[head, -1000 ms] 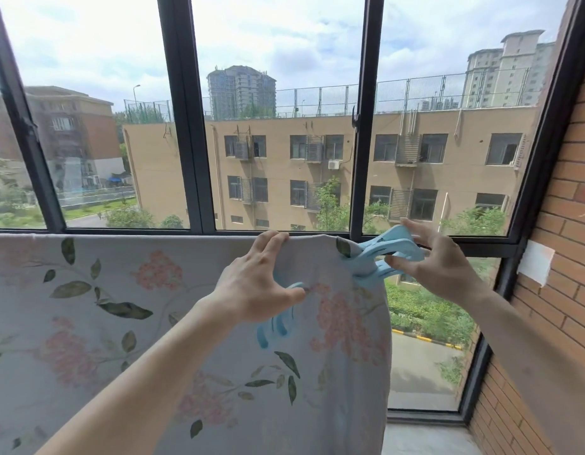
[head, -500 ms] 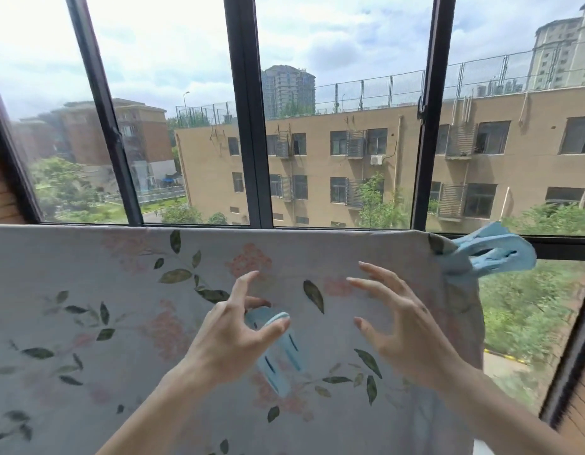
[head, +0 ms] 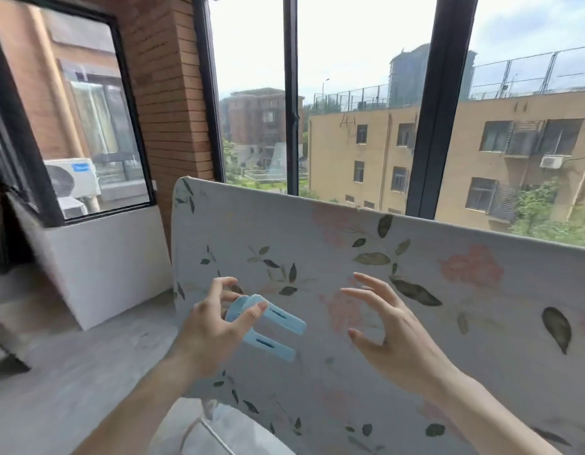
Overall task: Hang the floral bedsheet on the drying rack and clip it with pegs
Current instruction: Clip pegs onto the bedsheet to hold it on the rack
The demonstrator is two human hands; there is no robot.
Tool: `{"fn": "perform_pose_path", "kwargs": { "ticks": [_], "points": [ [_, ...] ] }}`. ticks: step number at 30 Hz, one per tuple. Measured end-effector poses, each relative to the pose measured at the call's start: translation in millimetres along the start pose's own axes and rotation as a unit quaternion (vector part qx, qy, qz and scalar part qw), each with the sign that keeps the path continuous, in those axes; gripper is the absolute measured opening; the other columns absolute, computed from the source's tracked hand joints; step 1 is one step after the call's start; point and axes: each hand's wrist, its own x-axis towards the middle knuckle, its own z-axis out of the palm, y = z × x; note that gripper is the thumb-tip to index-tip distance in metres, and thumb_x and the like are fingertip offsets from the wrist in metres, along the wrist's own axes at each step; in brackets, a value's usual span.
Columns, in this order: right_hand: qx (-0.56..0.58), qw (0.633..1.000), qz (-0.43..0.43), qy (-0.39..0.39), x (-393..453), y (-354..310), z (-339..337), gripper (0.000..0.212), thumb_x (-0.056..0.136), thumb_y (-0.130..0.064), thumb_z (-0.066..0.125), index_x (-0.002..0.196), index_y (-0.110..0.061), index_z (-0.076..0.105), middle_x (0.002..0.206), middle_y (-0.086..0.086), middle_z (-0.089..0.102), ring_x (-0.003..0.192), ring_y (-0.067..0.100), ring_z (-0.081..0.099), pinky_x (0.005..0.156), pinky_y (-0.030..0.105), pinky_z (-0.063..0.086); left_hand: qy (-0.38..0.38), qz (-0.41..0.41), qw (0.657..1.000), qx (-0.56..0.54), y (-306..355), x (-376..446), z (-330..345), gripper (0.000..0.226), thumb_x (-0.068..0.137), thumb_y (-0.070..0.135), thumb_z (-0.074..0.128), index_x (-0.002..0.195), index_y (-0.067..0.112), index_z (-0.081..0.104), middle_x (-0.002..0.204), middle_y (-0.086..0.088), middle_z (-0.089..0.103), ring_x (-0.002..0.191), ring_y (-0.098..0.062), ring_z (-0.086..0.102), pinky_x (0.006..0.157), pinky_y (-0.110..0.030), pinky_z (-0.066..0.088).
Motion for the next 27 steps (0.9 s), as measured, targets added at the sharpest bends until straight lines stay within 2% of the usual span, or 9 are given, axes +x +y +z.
{"fn": "perform_pose_path", "kwargs": {
  "ticks": [4,6,10,13,15,17,19,23,27],
  "points": [
    [0.013,0.999,-0.028,-0.036,39,-32,52,0.059,0.095,-0.035,0.071,0.145,-0.05,0.044,0.16,-0.033,0.015,0.146,0.002,0.031,0.112,0.023,0.032,0.026,-0.041,0.999,-0.02,-45,-4,-55,0.084,0.064,0.085,0.069,0.133,0.044,0.045,0.122,0.021,0.06,0.106,-0.008,0.066,0.087,-0.033,0.058],
    [0.02,0.997,-0.048,-0.053,58,-46,75,0.059,0.095,-0.036,0.071,0.144,-0.051,0.043,0.161,-0.031,0.015,0.148,0.004,0.031,0.111,0.023,0.032,0.046,-0.05,0.998,-0.019,-67,-6,-79,0.087,0.062,0.082,0.073,0.136,0.042,0.048,0.124,0.02,0.062,0.109,-0.009,0.066,0.089,-0.031,0.058],
    [0.042,0.994,-0.077,-0.065,98,-65,106,0.061,0.094,-0.035,0.072,0.145,-0.051,0.042,0.16,-0.03,0.018,0.145,0.005,0.035,0.112,0.026,0.036,0.07,-0.067,0.994,-0.051,-99,2,-117,0.072,0.069,0.064,0.084,0.131,0.039,0.057,0.122,0.012,0.07,0.104,-0.009,0.072,0.082,-0.025,0.06],
    [0.06,0.992,-0.09,-0.068,133,-74,126,0.063,0.093,-0.033,0.072,0.146,-0.05,0.041,0.16,-0.029,0.02,0.141,0.007,0.041,0.111,0.035,0.045,0.105,-0.064,0.991,-0.053,-113,16,-138,0.062,0.075,0.051,0.087,0.129,0.037,0.06,0.12,0.014,0.07,0.105,-0.008,0.071,0.079,-0.022,0.059],
    [0.07,0.991,-0.092,-0.072,155,-77,140,0.064,0.093,-0.033,0.073,0.146,-0.05,0.04,0.159,-0.03,0.021,0.134,0.01,0.049,0.108,0.037,0.047,0.125,-0.064,0.989,-0.047,-123,29,-149,0.06,0.075,0.05,0.088,0.127,0.039,0.061,0.119,0.016,0.07,0.107,-0.008,0.07,0.085,-0.025,0.059],
    [0.076,0.99,-0.098,-0.072,181,-76,155,0.065,0.093,-0.034,0.073,0.146,-0.049,0.041,0.159,-0.029,0.022,0.124,0.01,0.055,0.106,0.035,0.048,0.139,-0.06,0.987,-0.046,-134,49,-160,0.063,0.067,0.059,0.088,0.123,0.043,0.062,0.118,0.016,0.071,0.106,-0.008,0.071,0.091,-0.034,0.059],
    [0.082,0.989,-0.106,-0.07,208,-74,172,0.065,0.093,-0.033,0.073,0.147,-0.048,0.041,0.159,-0.027,0.023,0.134,0.008,0.048,0.106,0.029,0.042,0.153,-0.06,0.985,-0.044,-148,69,-166,0.068,0.062,0.063,0.086,0.123,0.042,0.062,0.119,0.014,0.071,0.106,-0.007,0.07,0.092,-0.036,0.059],
    [0.093,0.986,-0.114,-0.079,262,-70,208,0.066,0.093,-0.033,0.074,0.148,-0.048,0.039,0.16,-0.027,0.022,0.143,0.009,0.038,0.108,0.025,0.036,0.162,-0.071,0.984,-0.022,-171,113,-179,0.059,0.074,0.049,0.089,0.126,0.038,0.062,0.121,0.012,0.069,0.107,-0.005,0.069,0.086,-0.026,0.055],
    [0.094,0.984,-0.126,-0.085,319,-67,237,0.065,0.094,-0.033,0.073,0.148,-0.046,0.039,0.159,-0.026,0.021,0.144,0.009,0.036,0.11,0.026,0.035,0.165,-0.078,0.983,0.004,-191,175,-197,0.054,0.076,0.049,0.087,0.124,0.04,0.063,0.12,0.017,0.07,0.117,-0.004,0.063,0.095,-0.031,0.055]
  ]
}}
